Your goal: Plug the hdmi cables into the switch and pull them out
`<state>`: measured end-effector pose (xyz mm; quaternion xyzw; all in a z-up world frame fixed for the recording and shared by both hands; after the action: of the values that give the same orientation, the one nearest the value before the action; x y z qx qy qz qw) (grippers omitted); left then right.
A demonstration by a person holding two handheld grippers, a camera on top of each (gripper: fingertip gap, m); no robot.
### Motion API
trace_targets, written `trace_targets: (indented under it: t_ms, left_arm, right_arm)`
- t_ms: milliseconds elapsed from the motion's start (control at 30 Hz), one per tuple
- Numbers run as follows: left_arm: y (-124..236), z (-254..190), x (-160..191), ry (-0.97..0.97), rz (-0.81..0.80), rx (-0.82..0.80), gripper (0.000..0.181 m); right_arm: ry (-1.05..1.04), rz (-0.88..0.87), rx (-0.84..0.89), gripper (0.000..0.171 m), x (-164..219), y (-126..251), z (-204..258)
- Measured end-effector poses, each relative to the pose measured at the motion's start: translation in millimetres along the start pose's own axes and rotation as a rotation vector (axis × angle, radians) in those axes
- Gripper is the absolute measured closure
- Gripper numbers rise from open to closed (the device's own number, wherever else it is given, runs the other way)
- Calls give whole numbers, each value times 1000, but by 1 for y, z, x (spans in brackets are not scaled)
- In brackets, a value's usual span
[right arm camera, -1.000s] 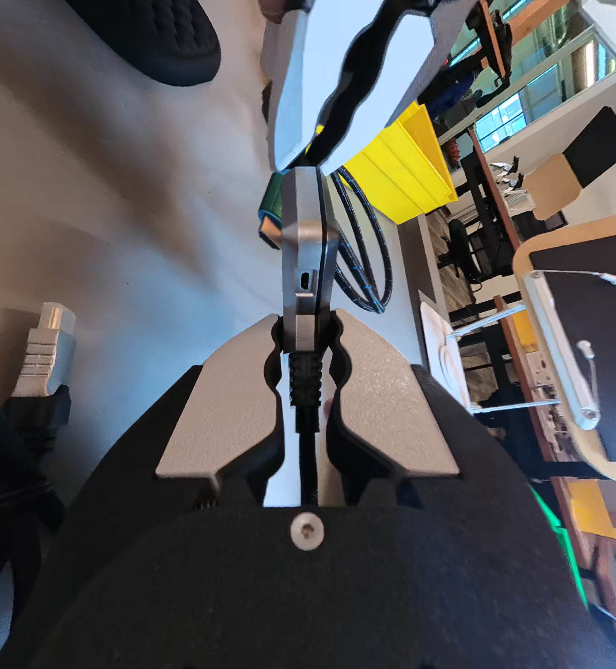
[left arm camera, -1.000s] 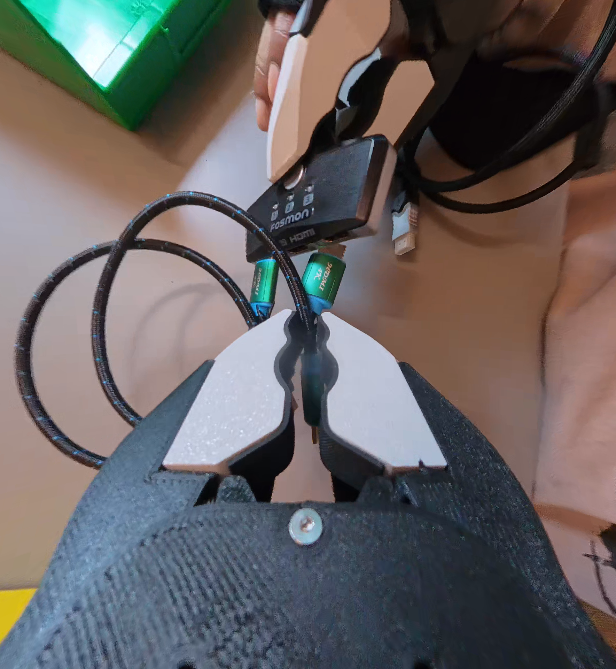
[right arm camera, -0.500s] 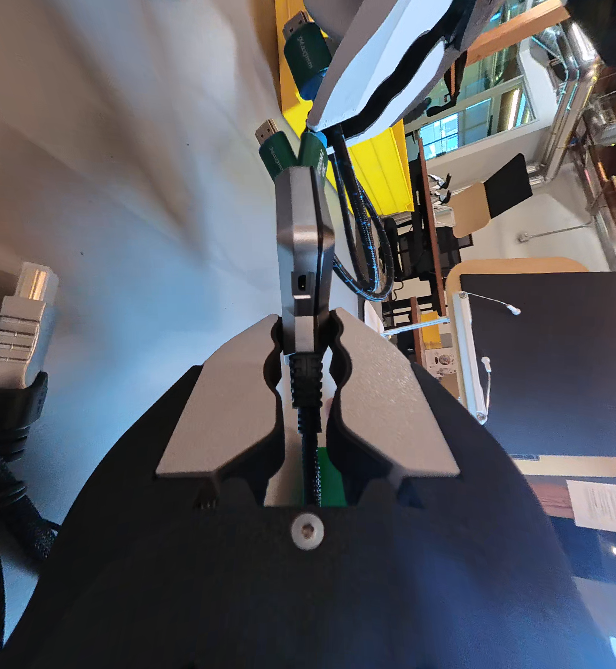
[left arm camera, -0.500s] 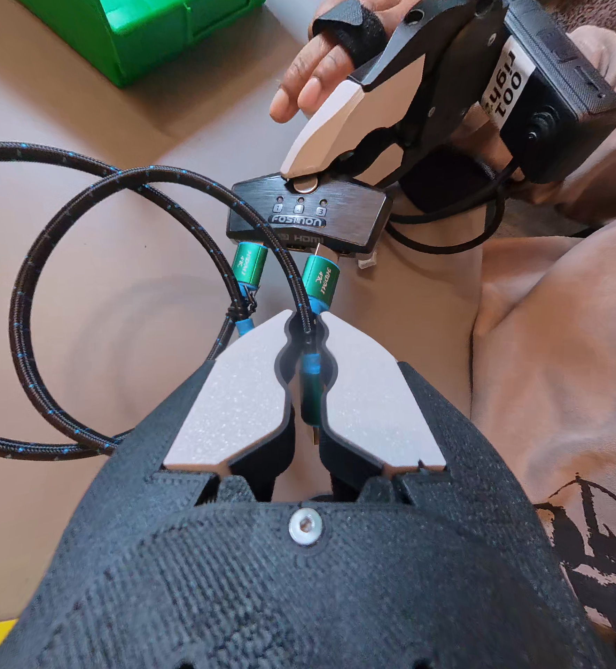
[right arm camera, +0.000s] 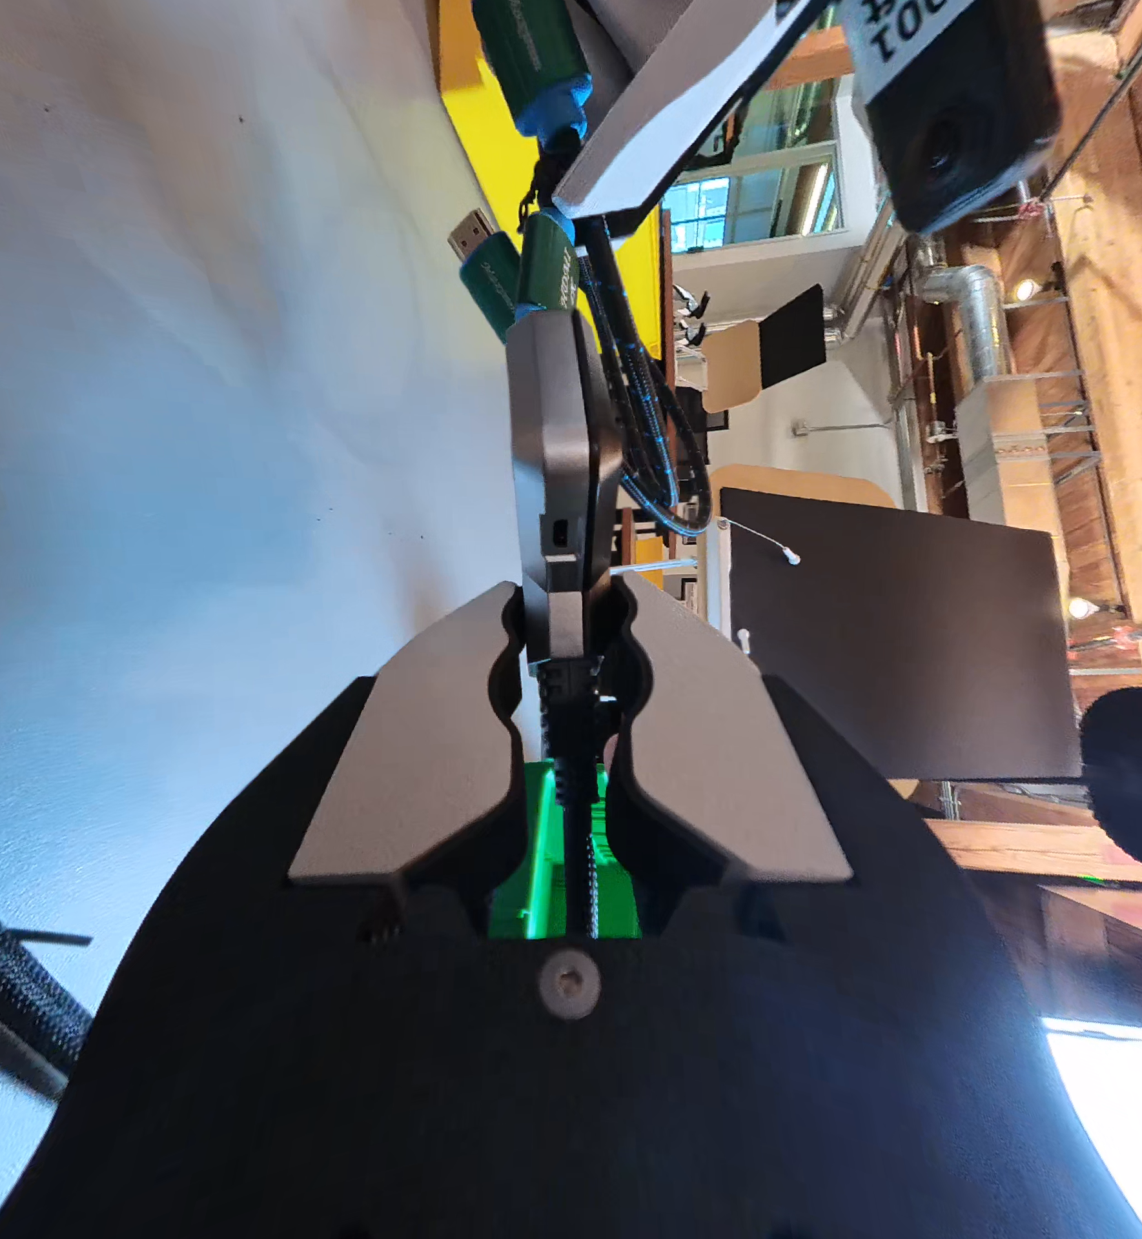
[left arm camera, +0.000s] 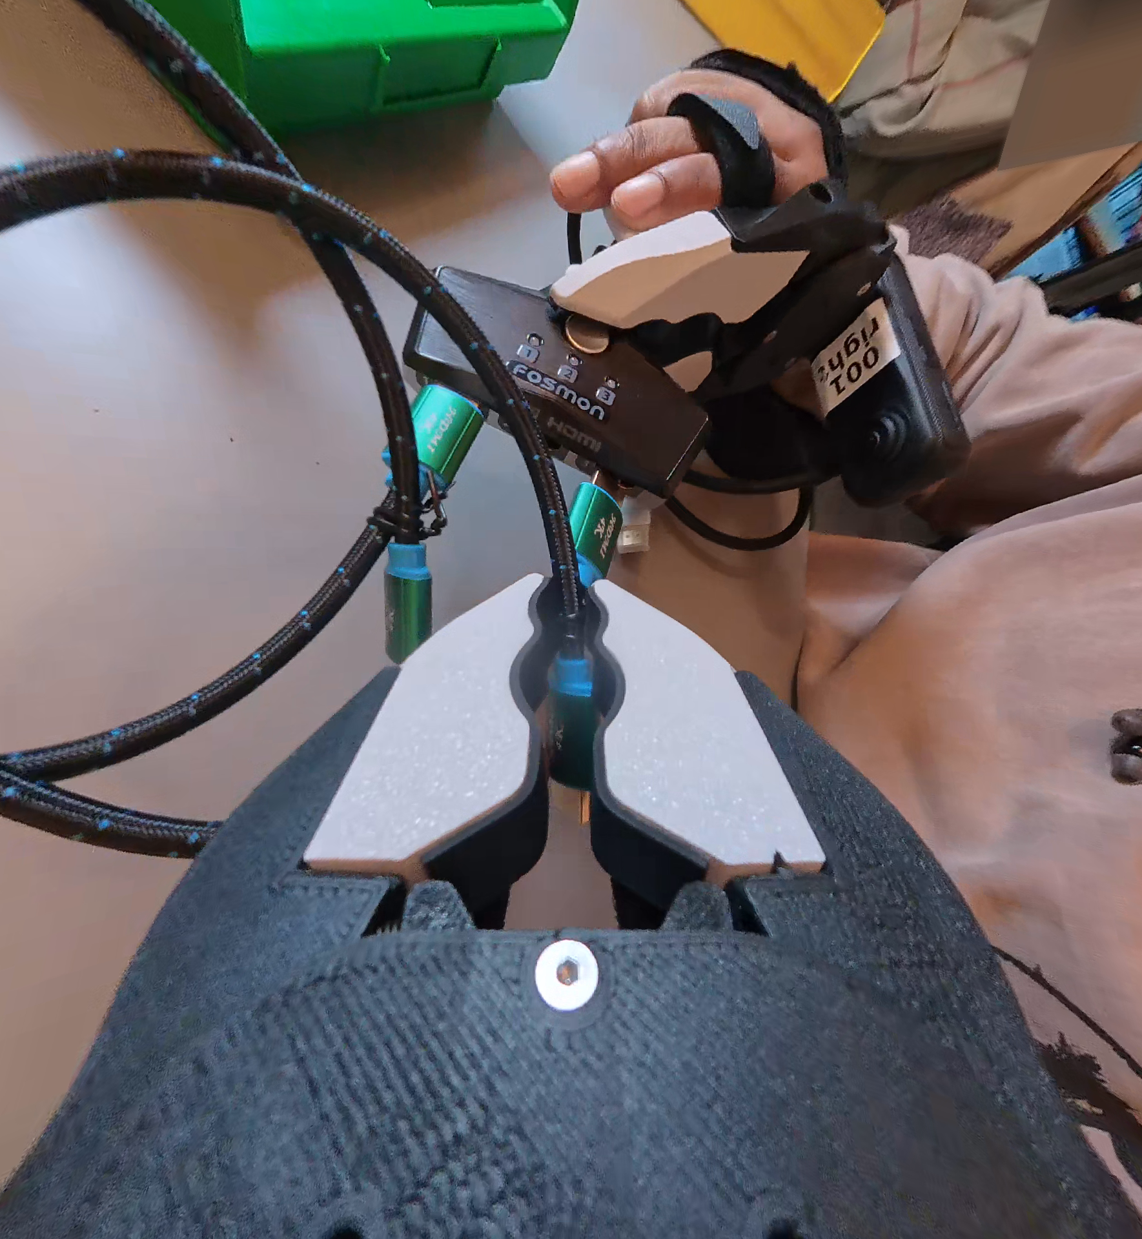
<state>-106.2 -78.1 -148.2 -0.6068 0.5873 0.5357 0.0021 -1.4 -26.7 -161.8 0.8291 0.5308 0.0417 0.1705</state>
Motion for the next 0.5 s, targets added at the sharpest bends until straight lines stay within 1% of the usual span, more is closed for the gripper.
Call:
trace_targets:
  t_ms: [133, 333, 500]
  left_arm:
    - [-1, 1, -1, 54, -41, 37, 173]
    - [-2, 2, -2, 114, -48, 64, 173]
    - [-4, 4, -3, 147, -49, 24, 174]
  right_arm:
    - [4, 25, 21, 148, 1, 1, -1]
    - [22, 62, 64, 147, 1, 1, -5]
    - [11, 84, 61, 147, 3, -1, -3]
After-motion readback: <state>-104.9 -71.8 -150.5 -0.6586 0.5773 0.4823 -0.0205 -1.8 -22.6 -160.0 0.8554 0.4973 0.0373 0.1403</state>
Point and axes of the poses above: each gripper's, where its closed fingertips meet, y back along the fingers, x out of its underside, z = x × y across the jaws, the point moved 3 cm from there along y, back along the fingers, and after that the axes turned 11 degrees about -x, right-handed, at the moved point
